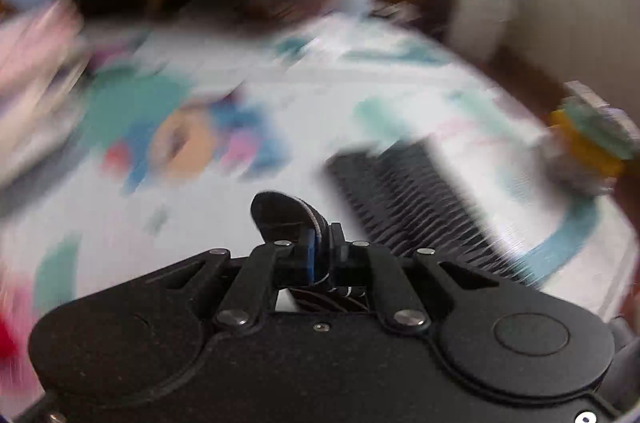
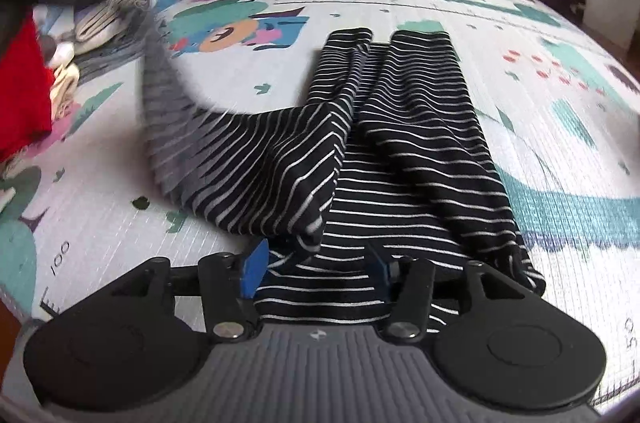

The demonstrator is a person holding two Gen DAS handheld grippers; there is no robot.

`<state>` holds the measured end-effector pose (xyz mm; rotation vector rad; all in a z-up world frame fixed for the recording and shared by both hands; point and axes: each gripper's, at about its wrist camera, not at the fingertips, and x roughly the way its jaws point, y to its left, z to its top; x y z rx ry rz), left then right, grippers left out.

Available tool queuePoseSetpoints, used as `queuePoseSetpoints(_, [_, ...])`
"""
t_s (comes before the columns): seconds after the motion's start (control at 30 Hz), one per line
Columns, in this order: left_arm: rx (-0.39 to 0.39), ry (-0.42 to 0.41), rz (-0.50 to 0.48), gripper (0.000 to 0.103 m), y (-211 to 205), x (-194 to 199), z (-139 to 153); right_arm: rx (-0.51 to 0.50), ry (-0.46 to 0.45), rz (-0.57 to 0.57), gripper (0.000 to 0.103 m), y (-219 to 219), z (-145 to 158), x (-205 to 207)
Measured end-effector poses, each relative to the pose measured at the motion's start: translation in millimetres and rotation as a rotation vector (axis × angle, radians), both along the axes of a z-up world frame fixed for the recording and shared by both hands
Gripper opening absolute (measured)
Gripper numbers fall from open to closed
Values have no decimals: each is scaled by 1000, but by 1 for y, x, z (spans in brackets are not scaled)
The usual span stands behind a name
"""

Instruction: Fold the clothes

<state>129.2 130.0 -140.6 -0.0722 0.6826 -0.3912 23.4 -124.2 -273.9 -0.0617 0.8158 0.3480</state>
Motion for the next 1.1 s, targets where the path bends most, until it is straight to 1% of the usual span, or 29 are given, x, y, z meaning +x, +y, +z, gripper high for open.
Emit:
queuePoseSetpoints(0.07, [-35,-8,-96,4,-30,14,28,-22,-10,23,57,5,0,0])
queuePoseSetpoints(0.13, [-61,18,-192,4,-65,28,49,-34,-9,23,60,9,-1,1])
queuePoseSetpoints(0.2, [-70,57,-280,4,-103,41,67,-30,-2,1,62,9,-1,4])
queuePoseSetpoints(0.23, [-75,91,-315,4,-123,48,73,-19,8,-22,62,7,-2,7])
queuePoseSetpoints(0.3, [-73,165,-379,4,-159,61,79,-14,14,-53,62,5,-2,10])
queuePoseSetpoints(0.4, [-36,237,-458,4,-203,75,83,4,22,-108,62,-3,-3,14])
queuePoseSetpoints(0.5, [-5,295,-485,4,-227,91,78,31,28,-141,61,-13,-8,15])
queuePoseSetpoints(0.57, [-5,316,-482,4,-236,102,77,39,26,-147,58,-17,-11,14])
queuePoseSetpoints(0.67, [12,293,-479,4,-244,114,76,46,15,-148,58,-19,-13,13])
queuePoseSetpoints(0.73, [10,293,-459,4,-240,120,71,53,6,-152,57,-21,-12,12])
queuePoseSetpoints(0.8, [-6,299,-437,4,-232,123,67,65,-8,-162,53,-24,-11,12])
queuePoseSetpoints(0.83, [-17,304,-427,4,-227,124,65,78,-13,-169,48,-27,-10,13])
queuePoseSetpoints(0.93, [-16,325,-411,4,-211,126,55,88,-17,-195,46,-34,-10,16])
queuePoseSetpoints(0.97, [-14,338,-412,4,-207,127,52,93,-6,-205,46,-37,-12,18])
queuePoseSetpoints(1.07, [-46,391,-441,4,-201,127,42,120,19,-237,45,-44,-16,21])
queuePoseSetpoints(1.1, [-47,387,-464,4,-203,123,43,120,21,-239,45,-43,-16,20])
